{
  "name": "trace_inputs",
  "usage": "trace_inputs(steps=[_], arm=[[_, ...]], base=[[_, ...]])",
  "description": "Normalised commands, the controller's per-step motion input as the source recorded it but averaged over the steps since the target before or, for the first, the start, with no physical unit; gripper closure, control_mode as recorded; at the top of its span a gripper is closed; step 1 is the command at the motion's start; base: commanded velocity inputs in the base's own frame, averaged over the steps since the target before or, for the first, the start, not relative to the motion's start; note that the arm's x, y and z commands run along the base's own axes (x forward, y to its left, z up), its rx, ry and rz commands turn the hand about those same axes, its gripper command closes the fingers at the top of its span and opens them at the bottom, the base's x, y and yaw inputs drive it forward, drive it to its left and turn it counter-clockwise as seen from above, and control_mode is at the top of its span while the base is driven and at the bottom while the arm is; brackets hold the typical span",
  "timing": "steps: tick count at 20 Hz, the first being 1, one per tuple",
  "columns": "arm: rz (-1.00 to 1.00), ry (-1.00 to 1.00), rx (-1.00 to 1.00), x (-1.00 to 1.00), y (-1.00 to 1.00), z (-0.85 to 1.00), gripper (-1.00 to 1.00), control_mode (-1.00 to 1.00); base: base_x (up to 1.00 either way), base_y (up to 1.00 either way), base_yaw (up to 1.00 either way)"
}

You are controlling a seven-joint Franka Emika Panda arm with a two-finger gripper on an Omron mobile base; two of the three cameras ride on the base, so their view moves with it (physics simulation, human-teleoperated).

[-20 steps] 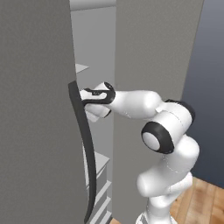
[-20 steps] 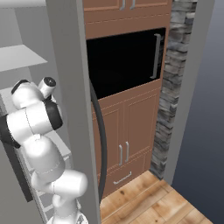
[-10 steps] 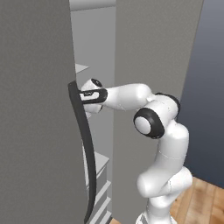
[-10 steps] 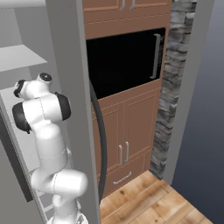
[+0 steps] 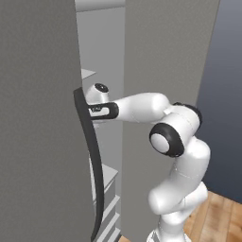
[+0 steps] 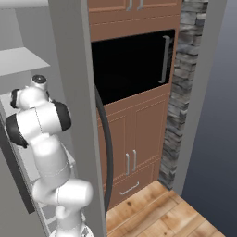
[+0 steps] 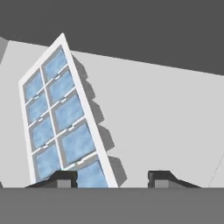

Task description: The ice cube tray has been filled with water. Take the tray and place it in the freezer to make ice. Close the freezer door after placing the tray.

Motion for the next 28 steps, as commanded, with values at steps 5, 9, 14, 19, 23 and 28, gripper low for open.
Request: trace_inputs(steps=[5, 9, 14, 19, 23, 28], arm=[[-0.28, 0.00, -0.01, -0.31, -0.43, 0.00, -1.00, -1.00], [-0.27, 0.00, 0.00, -0.23, -0.61, 0.00, -1.00, -1.00], [-0.23, 0.00, 0.00, -0.59, -0.68, 0.06, -1.00, -1.00], [-0.13, 0.00, 0.01, -0.99, -0.65, 0.26, -1.00, -1.00], [-0.01, 0.00, 0.03, -0.98, -0.64, 0.43, -1.00, -1.00], [0.00, 0.01, 0.05, -0.72, -0.51, 0.56, -1.00, -1.00]], base=[[0.00, 0.00, 0.00], [0.00, 0.00, 0.00], [0.00, 0.00, 0.00], [0.00, 0.00, 0.00], [0.00, 0.00, 0.00], [0.00, 0.00, 0.00]])
